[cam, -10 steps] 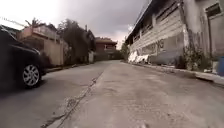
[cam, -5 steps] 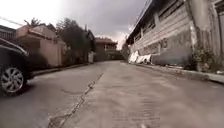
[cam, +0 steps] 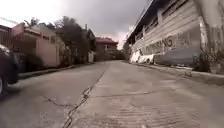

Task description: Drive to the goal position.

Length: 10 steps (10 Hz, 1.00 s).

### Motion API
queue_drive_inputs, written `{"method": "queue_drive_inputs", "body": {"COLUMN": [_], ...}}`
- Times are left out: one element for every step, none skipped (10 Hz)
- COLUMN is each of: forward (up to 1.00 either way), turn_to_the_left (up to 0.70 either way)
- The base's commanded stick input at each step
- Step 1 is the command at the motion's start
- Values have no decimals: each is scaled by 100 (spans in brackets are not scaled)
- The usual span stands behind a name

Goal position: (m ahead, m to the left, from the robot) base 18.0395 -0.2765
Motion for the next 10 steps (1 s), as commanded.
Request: {"method": "queue_drive_inputs", "body": {"forward": [100,100,100,100,100,100,100,100,100,100], "turn_to_the_left": [0,0,0,0,0,0,0,0,0,0]}}
